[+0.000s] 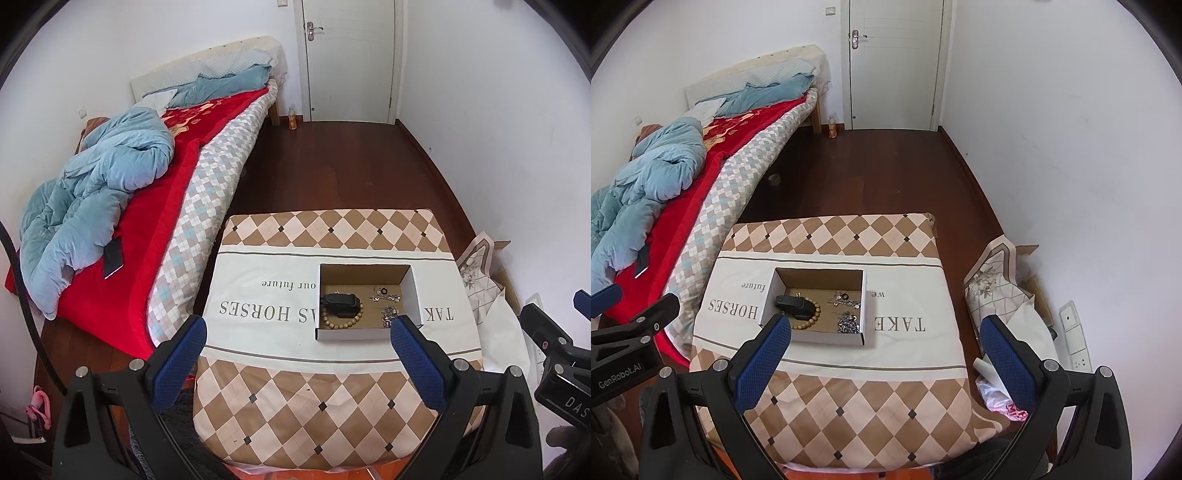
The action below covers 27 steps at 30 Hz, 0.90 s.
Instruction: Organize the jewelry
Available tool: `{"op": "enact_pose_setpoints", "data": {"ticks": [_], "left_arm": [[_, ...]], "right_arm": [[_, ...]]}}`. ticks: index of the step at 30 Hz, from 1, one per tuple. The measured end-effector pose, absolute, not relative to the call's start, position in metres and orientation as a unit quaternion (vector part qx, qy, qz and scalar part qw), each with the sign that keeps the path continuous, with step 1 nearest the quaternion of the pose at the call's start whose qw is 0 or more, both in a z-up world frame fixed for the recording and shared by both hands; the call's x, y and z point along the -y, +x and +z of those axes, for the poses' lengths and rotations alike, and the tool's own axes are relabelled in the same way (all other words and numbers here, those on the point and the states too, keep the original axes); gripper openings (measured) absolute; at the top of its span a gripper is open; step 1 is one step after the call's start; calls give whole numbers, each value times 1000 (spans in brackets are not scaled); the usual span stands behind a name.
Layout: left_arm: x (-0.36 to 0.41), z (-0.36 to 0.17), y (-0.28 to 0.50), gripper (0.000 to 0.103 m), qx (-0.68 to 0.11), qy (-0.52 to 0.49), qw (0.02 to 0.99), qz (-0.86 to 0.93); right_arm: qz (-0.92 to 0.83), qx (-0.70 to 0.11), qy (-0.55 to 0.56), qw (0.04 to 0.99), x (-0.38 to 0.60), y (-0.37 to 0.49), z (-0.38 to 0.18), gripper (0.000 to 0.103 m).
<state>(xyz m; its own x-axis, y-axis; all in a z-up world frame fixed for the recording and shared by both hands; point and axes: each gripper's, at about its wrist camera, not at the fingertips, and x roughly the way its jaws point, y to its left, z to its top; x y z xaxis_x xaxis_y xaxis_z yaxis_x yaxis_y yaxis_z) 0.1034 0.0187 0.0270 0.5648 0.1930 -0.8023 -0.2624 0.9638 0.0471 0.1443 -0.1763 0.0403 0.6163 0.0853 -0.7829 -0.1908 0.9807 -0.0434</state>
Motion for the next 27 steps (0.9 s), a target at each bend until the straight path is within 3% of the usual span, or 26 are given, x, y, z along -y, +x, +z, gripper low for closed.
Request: {"op": "enact_pose_setpoints", "data": {"ticks": [27], "left_arm": [[-13, 36, 101, 102, -438, -31, 889, 131]], "right_arm": [[83, -432, -53, 897, 177, 144, 44, 103]]}}
